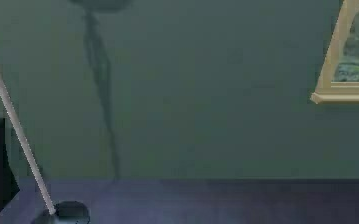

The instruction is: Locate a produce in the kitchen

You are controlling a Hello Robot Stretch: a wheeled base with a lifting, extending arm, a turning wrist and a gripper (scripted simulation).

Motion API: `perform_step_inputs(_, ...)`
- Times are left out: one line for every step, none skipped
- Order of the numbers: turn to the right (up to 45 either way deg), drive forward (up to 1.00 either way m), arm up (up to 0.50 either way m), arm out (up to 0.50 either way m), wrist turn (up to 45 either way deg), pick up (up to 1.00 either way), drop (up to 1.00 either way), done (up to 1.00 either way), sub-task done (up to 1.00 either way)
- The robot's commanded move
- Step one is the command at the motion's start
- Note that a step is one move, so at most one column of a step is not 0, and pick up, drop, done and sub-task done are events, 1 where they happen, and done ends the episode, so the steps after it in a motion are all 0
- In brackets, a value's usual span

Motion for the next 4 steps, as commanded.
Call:
perform_step_inputs(45.0,0.00,0.00,0.00,0.0,0.00,0.00,0.00,0.00)
perform_step_inputs(45.0,0.00,0.00,0.00,0.0,0.00,0.00,0.00,0.00)
perform_step_inputs(45.0,0.00,0.00,0.00,0.0,0.00,0.00,0.00,0.00)
perform_step_inputs(3.0,0.00,0.00,0.00,0.0,0.00,0.00,0.00,0.00)
